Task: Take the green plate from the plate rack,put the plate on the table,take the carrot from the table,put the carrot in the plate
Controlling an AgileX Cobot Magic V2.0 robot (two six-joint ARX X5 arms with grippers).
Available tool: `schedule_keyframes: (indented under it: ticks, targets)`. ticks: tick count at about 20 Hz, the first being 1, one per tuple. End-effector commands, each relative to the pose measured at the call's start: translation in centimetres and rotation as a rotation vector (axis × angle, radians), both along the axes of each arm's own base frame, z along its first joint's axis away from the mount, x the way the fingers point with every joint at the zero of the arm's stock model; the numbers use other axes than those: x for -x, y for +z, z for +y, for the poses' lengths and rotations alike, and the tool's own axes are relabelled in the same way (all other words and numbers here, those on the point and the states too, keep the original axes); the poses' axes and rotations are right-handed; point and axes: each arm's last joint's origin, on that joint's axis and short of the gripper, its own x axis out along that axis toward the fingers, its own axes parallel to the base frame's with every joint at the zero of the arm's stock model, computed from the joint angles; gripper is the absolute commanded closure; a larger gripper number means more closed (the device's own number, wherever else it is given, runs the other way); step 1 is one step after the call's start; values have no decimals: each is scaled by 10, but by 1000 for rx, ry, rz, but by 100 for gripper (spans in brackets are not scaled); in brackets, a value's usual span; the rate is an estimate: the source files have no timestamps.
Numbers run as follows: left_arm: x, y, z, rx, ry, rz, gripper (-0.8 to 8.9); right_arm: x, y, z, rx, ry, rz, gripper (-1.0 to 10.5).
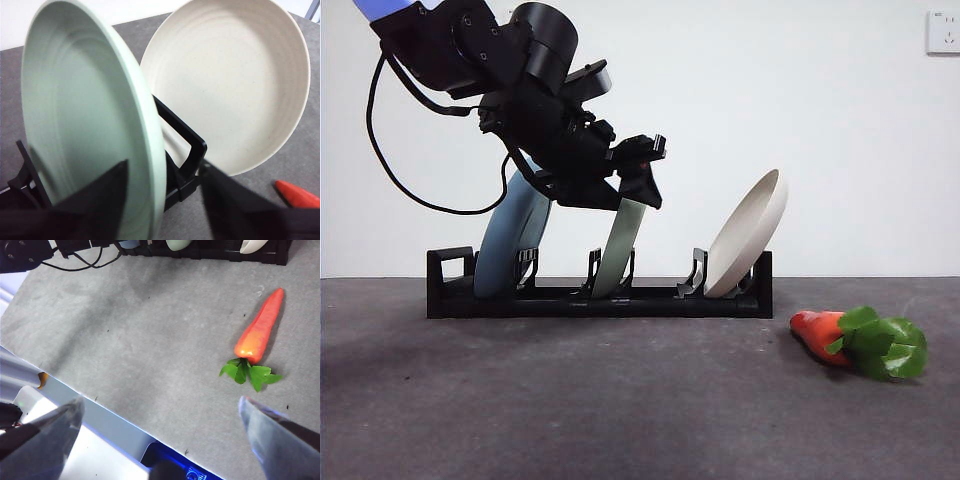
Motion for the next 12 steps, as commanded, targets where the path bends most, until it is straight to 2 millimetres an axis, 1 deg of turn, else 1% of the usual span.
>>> schedule_keyframes:
  ticks: [1, 7, 9, 12]
  targets:
    - [1, -2, -2, 8, -23, 1, 821, 0, 1, 0, 1, -1, -2, 320]
    - [2, 2, -2, 17, -31, -8, 821, 0, 1, 0, 0, -1, -2, 320]
    - [3, 8, -1, 24, -31, -20, 821, 0, 1, 0, 0, -1, -2, 320]
    - [7, 26, 1, 51, -35, -69, 821, 0, 1, 0, 0, -1, -2, 320]
